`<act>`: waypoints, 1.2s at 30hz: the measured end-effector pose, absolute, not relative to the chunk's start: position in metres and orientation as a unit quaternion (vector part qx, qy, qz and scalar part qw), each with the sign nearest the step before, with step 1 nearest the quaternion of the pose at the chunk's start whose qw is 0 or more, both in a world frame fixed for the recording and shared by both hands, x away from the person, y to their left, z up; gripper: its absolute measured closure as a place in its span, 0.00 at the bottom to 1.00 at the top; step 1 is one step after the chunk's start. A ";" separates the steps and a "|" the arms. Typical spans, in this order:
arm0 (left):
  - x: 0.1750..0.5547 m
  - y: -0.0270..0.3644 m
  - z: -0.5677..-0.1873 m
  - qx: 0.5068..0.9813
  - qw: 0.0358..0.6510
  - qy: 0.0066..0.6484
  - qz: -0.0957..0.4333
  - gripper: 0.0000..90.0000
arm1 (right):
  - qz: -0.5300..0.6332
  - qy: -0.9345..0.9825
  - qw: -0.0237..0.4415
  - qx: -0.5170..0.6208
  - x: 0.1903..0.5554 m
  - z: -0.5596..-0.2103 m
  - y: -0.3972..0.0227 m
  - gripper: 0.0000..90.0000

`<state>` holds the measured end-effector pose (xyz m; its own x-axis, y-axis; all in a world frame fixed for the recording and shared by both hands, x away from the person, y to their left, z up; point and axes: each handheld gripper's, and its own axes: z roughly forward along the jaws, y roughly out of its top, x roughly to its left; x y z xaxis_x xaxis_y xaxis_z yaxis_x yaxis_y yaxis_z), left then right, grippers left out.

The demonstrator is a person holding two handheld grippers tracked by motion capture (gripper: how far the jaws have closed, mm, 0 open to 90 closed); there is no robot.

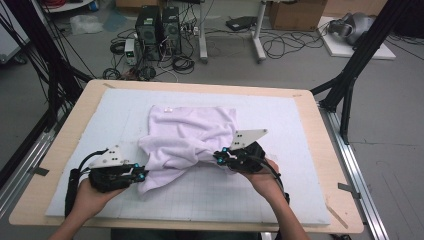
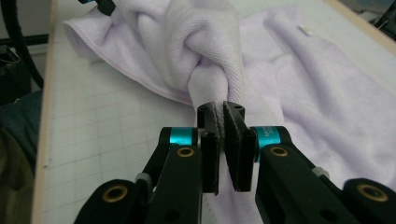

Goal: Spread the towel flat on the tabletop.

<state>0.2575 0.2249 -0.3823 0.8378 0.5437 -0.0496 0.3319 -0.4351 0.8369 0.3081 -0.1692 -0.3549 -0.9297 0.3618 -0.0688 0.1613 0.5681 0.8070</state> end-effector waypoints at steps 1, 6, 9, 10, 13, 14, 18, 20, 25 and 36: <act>0.256 0.228 -0.379 0.839 0.464 0.259 0.120 0.90 | 0.443 0.877 0.118 0.147 0.306 -0.350 -0.171 0.95; 0.269 0.237 -0.376 0.831 0.462 0.278 0.134 0.90 | 0.441 0.874 0.131 0.157 0.315 -0.339 -0.178 0.95; 0.286 0.236 -0.384 0.829 0.453 0.299 0.136 0.90 | 0.423 0.877 0.133 0.182 0.337 -0.348 -0.178 0.95; 0.292 0.234 -0.387 0.828 0.450 0.305 0.137 0.90 | 0.417 0.879 0.132 0.192 0.347 -0.354 -0.179 0.95; 0.316 0.229 -0.395 0.826 0.437 0.326 0.140 0.90 | 0.407 0.873 0.117 0.241 0.377 -0.371 -0.184 0.95; 0.324 0.227 -0.397 0.824 0.435 0.334 0.142 0.90 | 0.403 0.872 0.112 0.253 0.386 -0.377 -0.184 0.95; 0.347 0.219 -0.406 0.827 0.418 0.351 0.137 0.90 | 0.386 0.873 0.105 0.279 0.407 -0.394 -0.182 0.94; 0.349 0.219 -0.408 0.826 0.420 0.352 0.133 0.88 | 0.389 0.872 0.102 0.278 0.408 -0.395 -0.181 0.91; 0.336 0.230 -0.398 0.819 0.445 0.338 0.132 0.72 | 0.417 0.865 0.111 0.255 0.391 -0.380 -0.184 0.79; 0.309 0.241 -0.413 0.832 0.443 0.317 0.110 0.54 | 0.447 0.876 0.095 0.154 0.342 -0.381 -0.156 0.74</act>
